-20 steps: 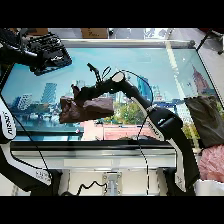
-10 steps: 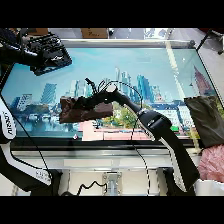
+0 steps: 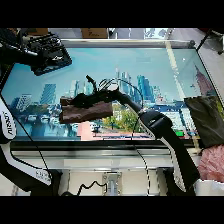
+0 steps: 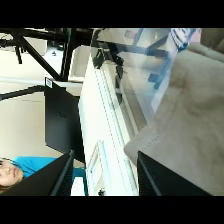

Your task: Fold the shirts.

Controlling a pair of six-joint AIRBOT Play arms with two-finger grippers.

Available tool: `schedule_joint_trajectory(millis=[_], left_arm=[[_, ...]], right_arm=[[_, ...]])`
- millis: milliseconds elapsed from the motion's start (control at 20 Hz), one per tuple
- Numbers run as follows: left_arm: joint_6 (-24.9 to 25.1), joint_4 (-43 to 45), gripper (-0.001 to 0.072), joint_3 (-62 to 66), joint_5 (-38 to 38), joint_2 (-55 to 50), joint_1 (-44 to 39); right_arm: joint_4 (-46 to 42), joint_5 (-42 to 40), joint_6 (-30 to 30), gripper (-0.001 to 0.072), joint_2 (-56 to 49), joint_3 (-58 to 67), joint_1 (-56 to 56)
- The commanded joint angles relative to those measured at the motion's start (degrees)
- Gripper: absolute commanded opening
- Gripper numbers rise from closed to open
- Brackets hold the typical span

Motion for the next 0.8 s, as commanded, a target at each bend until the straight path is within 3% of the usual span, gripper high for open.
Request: schedule_joint_trajectory(millis=[0, 250, 450, 750], left_arm=[[0.0, -1.1, 0.0008, 0.0, -0.4, 0.0, 0.0], [0.0, -3.0, 0.0008, 0.0, -1.7, 0.0, -0.4], [0.0, -3.0, 0.0009, 0.0, -2.1, 0.0, -0.5], [0.5, -3.1, 0.0009, 0.0, -1.2, 0.0, -1.2]], right_arm=[[-2.3, 1.1, 0.3, 0.0436, 2.7, 0.0, -4.2], [-22.7, 13.2, 13.0, 0.0437, 5.2, -0.6, -13.7], [-38.4, 18.4, 18.3, 0.0437, 5.1, -1.8, -18.7], [-42.9, 19.8, 18.3, 0.0440, 4.8, -1.8, -20.7]])
